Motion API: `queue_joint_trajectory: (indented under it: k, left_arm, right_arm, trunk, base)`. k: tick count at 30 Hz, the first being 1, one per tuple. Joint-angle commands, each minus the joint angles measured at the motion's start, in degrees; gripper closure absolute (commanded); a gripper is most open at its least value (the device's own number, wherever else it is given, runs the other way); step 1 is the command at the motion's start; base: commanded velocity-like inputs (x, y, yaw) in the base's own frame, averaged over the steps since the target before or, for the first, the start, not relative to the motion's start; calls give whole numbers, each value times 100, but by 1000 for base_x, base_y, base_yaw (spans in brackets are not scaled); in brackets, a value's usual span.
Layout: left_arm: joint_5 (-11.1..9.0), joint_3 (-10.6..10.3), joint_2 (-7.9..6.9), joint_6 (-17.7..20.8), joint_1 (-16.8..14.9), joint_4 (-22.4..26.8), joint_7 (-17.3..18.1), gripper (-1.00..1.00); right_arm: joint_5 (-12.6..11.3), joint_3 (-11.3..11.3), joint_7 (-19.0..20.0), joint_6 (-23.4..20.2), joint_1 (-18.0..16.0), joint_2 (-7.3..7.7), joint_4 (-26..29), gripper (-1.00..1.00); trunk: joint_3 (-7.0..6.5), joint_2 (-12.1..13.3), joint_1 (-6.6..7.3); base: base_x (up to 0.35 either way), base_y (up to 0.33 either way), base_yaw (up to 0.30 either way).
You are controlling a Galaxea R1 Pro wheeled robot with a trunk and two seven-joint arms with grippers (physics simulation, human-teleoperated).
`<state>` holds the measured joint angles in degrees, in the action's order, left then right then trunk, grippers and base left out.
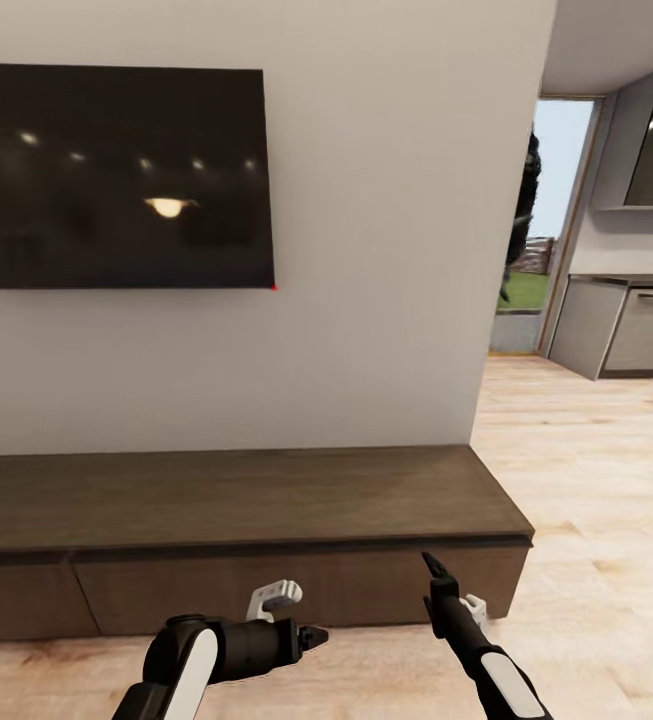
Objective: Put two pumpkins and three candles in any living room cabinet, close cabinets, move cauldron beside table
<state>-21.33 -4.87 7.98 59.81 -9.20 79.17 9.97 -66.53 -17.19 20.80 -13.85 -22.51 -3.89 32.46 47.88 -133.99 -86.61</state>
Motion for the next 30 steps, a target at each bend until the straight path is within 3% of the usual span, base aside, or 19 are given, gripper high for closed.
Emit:
queue_joint_trajectory:
  k: [1, 18, 30]
  left_arm:
    - [52, 5, 2, 19, -3, 2, 60, -100]
    - [41, -10, 2, 19, -3, 13, 67, -100]
    - [41, -23, 4, 19, -3, 19, 67, -100]
  right_arm:
    - [-45, -39, 11, -57, -4, -7, 0, -100]
    - [-36, -39, 11, -48, -6, 10, -3, -100]
    - [-45, -39, 73, -53, -6, 101, -12, -100]
  trunk:
    - [6, -2, -1]
    - [6, -2, -1]
    - [222, -484, -265]
  base:
    - [263, 56, 0]
    - [87, 6, 0]
    - [0, 0, 0]
